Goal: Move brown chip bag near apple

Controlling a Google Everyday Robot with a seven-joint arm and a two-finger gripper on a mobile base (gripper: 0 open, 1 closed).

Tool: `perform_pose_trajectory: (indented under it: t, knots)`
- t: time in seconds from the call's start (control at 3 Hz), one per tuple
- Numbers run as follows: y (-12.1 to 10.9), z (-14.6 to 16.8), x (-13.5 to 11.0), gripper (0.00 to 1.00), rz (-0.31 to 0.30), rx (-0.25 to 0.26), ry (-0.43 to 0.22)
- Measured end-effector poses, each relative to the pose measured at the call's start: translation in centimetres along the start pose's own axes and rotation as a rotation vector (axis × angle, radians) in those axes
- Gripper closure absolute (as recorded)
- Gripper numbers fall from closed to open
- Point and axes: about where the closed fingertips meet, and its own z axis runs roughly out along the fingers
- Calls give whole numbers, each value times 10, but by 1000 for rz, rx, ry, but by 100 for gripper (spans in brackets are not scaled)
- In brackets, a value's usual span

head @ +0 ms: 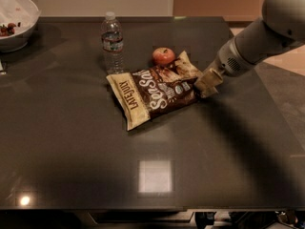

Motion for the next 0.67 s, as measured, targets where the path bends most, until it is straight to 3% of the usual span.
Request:
perform_pose_trajectory:
  t: [0.67]
  knots:
    - [2, 2, -1, 35, -3, -5, 3]
